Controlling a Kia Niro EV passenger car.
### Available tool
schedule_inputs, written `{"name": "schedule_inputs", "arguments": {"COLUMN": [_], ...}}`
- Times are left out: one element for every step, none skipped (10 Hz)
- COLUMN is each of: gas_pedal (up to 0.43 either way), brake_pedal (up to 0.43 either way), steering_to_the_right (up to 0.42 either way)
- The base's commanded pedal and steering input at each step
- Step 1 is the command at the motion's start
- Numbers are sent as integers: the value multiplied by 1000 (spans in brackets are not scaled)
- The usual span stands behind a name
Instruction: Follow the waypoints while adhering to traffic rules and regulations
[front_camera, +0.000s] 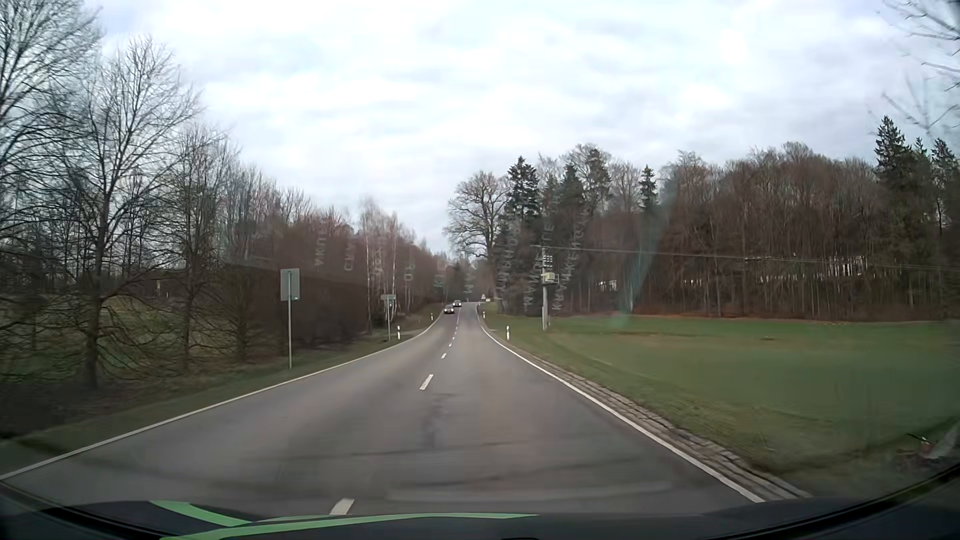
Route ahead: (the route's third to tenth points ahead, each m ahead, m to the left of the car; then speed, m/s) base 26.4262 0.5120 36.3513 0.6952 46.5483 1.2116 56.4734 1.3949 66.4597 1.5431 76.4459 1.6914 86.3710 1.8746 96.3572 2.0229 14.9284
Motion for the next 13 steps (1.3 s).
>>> {"name": "schedule_inputs", "arguments": {"gas_pedal": [197, 197, 197, 197, 197, 197, 197, 197, 197, 197, 197, 197, 197], "brake_pedal": [0, 0, 0, 0, 0, 0, 0, 0, 0, 0, 0, 0, 0], "steering_to_the_right": [-1, -1, -1, -1, -1, -1, -1, -2, -2, -2, -2, -2, -2]}}
